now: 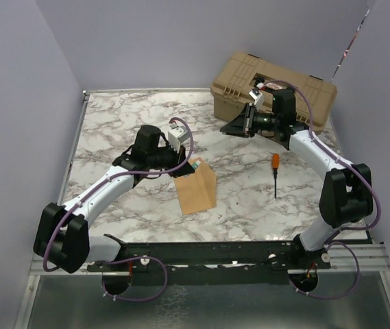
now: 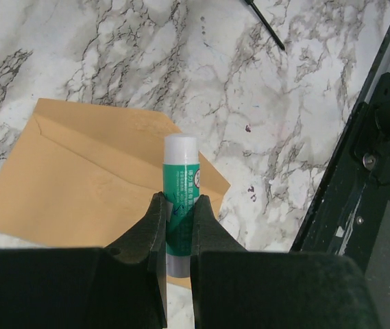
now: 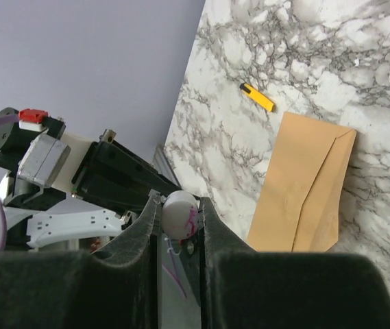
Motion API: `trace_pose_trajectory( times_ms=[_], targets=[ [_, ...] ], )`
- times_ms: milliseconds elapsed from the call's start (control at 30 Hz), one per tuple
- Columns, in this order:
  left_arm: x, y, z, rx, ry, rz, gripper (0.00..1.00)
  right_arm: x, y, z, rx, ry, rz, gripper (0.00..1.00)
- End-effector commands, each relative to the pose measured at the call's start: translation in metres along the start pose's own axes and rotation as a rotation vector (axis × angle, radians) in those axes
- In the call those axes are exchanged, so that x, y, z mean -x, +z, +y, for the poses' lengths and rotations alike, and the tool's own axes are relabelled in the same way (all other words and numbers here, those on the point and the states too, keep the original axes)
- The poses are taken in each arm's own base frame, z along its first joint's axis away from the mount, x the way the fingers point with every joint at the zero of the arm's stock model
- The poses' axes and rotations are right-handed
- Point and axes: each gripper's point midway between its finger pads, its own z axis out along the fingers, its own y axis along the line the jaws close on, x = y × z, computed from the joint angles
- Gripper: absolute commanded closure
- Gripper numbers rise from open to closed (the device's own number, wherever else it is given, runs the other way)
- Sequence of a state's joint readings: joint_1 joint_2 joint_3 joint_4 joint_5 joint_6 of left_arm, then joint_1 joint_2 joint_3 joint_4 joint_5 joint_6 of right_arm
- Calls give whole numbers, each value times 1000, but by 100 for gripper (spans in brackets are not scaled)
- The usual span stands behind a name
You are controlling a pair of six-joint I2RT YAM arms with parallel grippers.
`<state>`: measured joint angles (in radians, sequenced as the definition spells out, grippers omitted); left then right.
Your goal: Place the letter into the envelope and seal it
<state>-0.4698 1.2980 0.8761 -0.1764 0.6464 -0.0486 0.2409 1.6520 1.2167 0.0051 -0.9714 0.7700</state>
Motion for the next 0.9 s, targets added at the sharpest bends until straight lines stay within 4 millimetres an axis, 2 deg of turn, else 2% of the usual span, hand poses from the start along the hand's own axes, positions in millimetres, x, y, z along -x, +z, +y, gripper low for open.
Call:
trace_pose_trajectory(
  times_ms=[0, 100, 267, 367, 433, 500, 867],
  targets=[
    [15, -4, -10, -49, -15, -22, 100, 8, -1, 10, -102, -177, -26, 99],
    [27, -3, -2, -3, -16, -53, 100, 12, 0, -12, -318, -299, -52, 99],
    [45, -4, 16, 107, -32, -116, 100, 11, -10, -84, -746, -360, -91, 99],
    [52, -5, 22, 145, -42, -151, 100, 5, -26, -127, -1033, -414, -88, 99],
    [54, -4, 24, 157, -60, -163, 100, -1, -36, -148, -1176, -416, -83, 99],
    [54, -2, 26, 161, -79, -167, 100, -10, -36, -163, -1218, -423, -80, 99],
    [55, 6, 29, 158, -131, -168, 100, -25, -37, -218, -1295, -422, -217, 99]
  ],
)
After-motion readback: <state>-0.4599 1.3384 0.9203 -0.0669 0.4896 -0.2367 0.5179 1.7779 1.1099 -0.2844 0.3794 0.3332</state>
